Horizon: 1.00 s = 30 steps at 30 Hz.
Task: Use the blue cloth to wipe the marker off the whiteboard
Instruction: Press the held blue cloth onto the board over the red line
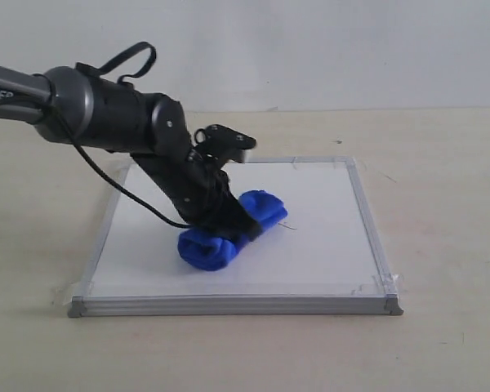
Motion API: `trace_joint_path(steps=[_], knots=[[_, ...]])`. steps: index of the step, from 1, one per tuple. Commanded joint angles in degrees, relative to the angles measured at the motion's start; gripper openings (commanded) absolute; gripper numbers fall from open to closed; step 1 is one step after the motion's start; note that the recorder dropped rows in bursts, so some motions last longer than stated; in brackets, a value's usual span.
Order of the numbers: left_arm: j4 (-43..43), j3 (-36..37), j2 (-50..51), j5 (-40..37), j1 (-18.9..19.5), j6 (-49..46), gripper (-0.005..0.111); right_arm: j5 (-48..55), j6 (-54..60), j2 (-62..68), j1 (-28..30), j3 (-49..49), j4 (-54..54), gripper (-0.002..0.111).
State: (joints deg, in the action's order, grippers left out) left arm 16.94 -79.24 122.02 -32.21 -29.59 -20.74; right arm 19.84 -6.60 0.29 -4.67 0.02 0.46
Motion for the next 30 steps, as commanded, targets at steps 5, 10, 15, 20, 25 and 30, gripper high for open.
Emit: trace_joint_path(steps=[5, 10, 15, 20, 25, 30], knots=[[-8.4, 0.67, 1.06, -1.82, 15.16, 13.14, 0.004, -0.2, 0.14, -0.29, 0.15, -0.02, 0.14, 0.0], [-8.4, 0.67, 1.02, -2.19, 11.02, 9.93, 0.004, -0.08, 0.14, -0.29, 0.15, -0.02, 0.14, 0.0], [-7.12, 0.67, 1.15, -1.23, 1.22, 8.24, 0.004, -0.08, 0.14, -0.29, 0.15, -0.02, 0.14, 0.0], [-7.12, 0.67, 1.23, -0.72, -6.69, 9.39, 0.004, -0.08, 0.14, -0.29, 0.15, -0.02, 0.14, 0.0], [-11.36, -0.41, 1.23, -0.49, -7.89, 15.32, 0.004, -0.08, 0.14, -0.29, 0.15, -0.02, 0.14, 0.0], [-29.52, -0.84, 1.26, -3.81, -3.28, 36.45, 0.004, -0.08, 0.14, -0.29, 0.15, -0.02, 0.14, 0.0]])
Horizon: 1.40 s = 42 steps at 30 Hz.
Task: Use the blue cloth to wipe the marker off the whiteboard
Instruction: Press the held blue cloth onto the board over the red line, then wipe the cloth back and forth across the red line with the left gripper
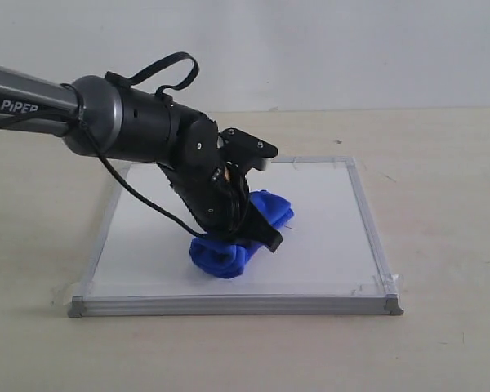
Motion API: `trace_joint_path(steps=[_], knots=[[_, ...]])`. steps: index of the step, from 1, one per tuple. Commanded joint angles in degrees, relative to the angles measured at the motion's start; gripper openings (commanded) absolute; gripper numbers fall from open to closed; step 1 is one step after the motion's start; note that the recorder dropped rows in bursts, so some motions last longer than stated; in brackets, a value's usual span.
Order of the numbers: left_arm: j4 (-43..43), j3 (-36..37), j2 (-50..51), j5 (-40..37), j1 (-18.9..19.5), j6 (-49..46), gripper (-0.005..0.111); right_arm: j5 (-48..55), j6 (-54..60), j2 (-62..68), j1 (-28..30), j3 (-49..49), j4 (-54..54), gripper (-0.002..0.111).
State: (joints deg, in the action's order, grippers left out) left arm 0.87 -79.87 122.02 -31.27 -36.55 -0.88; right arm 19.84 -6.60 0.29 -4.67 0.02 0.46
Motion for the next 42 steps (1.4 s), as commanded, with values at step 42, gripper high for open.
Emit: trace_joint_path(steps=[42], knots=[[-6.6, -4.17, 3.54, -12.77, 3.41, 18.99, 0.004, -0.33, 0.14, -0.29, 0.15, -0.02, 0.14, 0.0]])
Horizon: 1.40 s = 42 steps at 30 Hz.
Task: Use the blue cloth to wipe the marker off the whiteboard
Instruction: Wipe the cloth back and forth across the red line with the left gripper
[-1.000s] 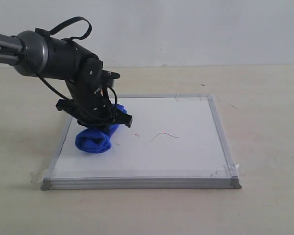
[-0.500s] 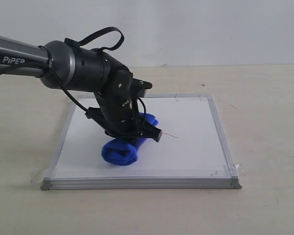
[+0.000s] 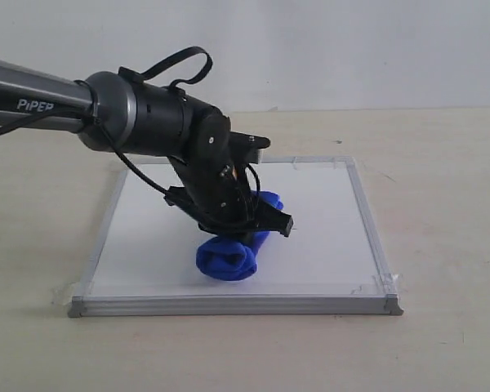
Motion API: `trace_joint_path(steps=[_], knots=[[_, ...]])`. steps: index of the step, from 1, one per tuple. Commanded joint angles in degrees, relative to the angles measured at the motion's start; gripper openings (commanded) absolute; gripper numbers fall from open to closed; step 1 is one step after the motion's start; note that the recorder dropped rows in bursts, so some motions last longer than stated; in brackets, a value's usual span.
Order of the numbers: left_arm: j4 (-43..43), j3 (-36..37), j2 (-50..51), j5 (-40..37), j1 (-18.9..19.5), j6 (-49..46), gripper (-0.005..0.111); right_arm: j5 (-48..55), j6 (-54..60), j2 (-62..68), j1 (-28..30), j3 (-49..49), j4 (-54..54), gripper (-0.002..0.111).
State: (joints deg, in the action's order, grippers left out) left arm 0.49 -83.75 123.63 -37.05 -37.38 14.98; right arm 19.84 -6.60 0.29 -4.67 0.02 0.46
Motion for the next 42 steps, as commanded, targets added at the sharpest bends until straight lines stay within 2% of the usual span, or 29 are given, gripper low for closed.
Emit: trace_joint_path(steps=[1, 5, 8, 12, 15, 20, 22, 25, 27, 29, 32, 35, 37, 39, 42], knots=[[-10.08, -0.44, 1.79, -9.21, 5.78, 4.91, 0.004, -0.33, 0.14, -0.29, 0.15, -0.02, 0.14, 0.0], [-20.98, -1.13, 0.52, -15.73, 9.06, 12.43, 0.004, -0.33, 0.14, -0.29, 0.15, -0.02, 0.14, 0.0], [-16.8, -1.13, 0.08, -15.33, 9.78, 10.23, 0.004, -0.33, 0.14, -0.29, 0.15, -0.02, 0.14, 0.0], [-5.35, -0.99, 0.53, -7.91, 6.22, 3.21, 0.004, -0.33, 0.14, -0.29, 0.15, -0.02, 0.14, 0.0], [-1.43, -1.13, 1.73, -2.17, 2.31, 0.86, 0.004, -0.33, 0.14, -0.29, 0.15, -0.02, 0.14, 0.0], [2.08, -6.67, 6.57, -3.04, -2.79, -2.45, 0.004, -0.33, 0.14, -0.29, 0.15, -0.02, 0.14, 0.0], [1.83, -8.83, 7.91, -4.41, -3.32, -2.65, 0.004, -0.33, 0.14, -0.29, 0.15, -0.02, 0.14, 0.0], [0.38, -12.03, 8.68, -8.76, -3.2, -3.23, 0.004, -0.33, 0.14, -0.29, 0.15, -0.02, 0.14, 0.0], [-4.61, -13.26, 8.26, -11.29, -2.48, -2.2, 0.004, -0.33, 0.14, -0.29, 0.15, -0.02, 0.14, 0.0], [-9.56, -14.18, 7.79, -13.83, -1.0, 2.13, 0.004, -0.33, 0.14, -0.29, 0.15, -0.02, 0.14, 0.0], [-10.24, -15.37, 7.66, -17.69, 2.27, 2.01, 0.004, -0.33, 0.14, -0.29, 0.15, -0.02, 0.14, 0.0], [-9.91, -15.87, 7.66, -18.91, 5.56, 3.62, 0.004, -0.33, 0.14, -0.29, 0.15, -0.02, 0.14, 0.0], [-8.45, -15.87, 7.66, -18.49, 6.41, 3.47, 0.004, -0.33, 0.14, -0.29, 0.15, -0.02, 0.14, 0.0], [-5.82, -15.87, 7.66, -16.77, 5.85, 2.38, 0.004, -0.33, 0.14, -0.29, 0.15, -0.02, 0.14, 0.0], [1.74, -15.87, 7.66, -11.85, 2.83, -2.12, 0.004, -0.33, 0.14, -0.29, 0.15, -0.02, 0.14, 0.0]])
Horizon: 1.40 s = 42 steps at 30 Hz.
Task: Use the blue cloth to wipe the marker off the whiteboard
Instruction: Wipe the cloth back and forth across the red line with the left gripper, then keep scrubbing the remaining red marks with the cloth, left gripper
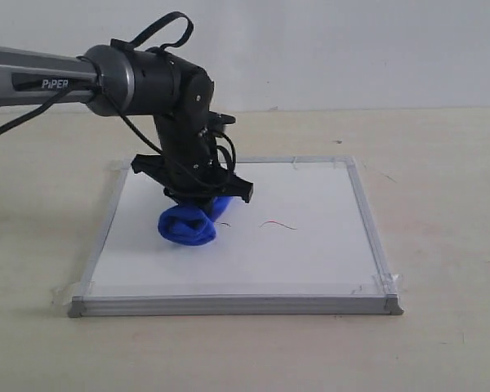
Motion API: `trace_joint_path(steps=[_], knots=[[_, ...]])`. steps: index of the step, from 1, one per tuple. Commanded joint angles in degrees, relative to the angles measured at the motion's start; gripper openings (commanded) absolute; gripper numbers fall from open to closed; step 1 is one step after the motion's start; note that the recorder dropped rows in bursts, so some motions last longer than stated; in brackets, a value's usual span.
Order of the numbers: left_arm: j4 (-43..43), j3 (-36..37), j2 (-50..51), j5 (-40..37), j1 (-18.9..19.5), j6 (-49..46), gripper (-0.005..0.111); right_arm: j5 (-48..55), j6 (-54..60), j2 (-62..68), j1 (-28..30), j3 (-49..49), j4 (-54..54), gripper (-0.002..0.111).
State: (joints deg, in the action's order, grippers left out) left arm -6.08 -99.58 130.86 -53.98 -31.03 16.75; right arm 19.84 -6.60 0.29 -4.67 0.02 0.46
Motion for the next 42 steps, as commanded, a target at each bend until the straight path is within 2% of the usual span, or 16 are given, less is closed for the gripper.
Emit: trace_joint_path(steps=[1, 6, 9, 13, 17, 21, 25, 27, 30, 36, 39, 42], knots=[[10.4, -0.03, 0.43, 6.23, -4.55, -4.88, 0.004, -0.33, 0.14, -0.29, 0.15, -0.02, 0.14, 0.0], [13.95, -0.03, 0.43, 8.96, -10.38, -9.54, 0.004, -0.33, 0.14, -0.29, 0.15, -0.02, 0.14, 0.0], [13.33, -0.03, 0.43, 8.73, -10.86, -10.19, 0.004, -0.33, 0.14, -0.29, 0.15, -0.02, 0.14, 0.0], [7.47, -0.03, 0.43, 5.93, -8.47, -6.4, 0.004, -0.07, 0.14, -0.29, 0.15, -0.02, 0.14, 0.0], [1.22, -0.03, 0.43, 1.88, -3.98, -0.71, 0.004, -0.07, 0.14, -0.29, 0.15, -0.02, 0.14, 0.0], [0.93, -0.03, 0.43, -1.1, 0.1, -0.46, 0.004, -0.07, 0.14, -0.29, 0.15, -0.02, 0.14, 0.0], [-0.45, 0.08, 0.43, -3.34, 1.32, 1.86, 0.004, -0.17, 0.14, -0.29, 0.15, -0.02, 0.14, 0.0], [0.13, 0.44, 0.43, -2.66, 0.14, 1.58, 0.004, -0.17, 0.14, -0.29, 0.15, -0.02, 0.14, 0.0], [1.53, 0.69, 0.79, -0.34, -3.69, -0.28, 0.004, -0.17, 0.14, -0.29, 0.15, -0.02, 0.14, 0.0], [10.94, -0.01, 1.43, 2.97, -10.14, -10.53, 0.004, -0.17, 0.14, -0.29, 0.15, -0.02, 0.14, 0.0], [10.19, -1.15, 1.43, 3.34, -10.74, -11.92, 0.004, -0.17, 0.14, -0.29, 0.15, -0.02, 0.14, 0.0], [5.59, -1.43, 1.43, 3.07, -8.5, -7.93, 0.004, -0.17, 0.14, -0.29, 0.15, -0.02, 0.14, 0.0]])
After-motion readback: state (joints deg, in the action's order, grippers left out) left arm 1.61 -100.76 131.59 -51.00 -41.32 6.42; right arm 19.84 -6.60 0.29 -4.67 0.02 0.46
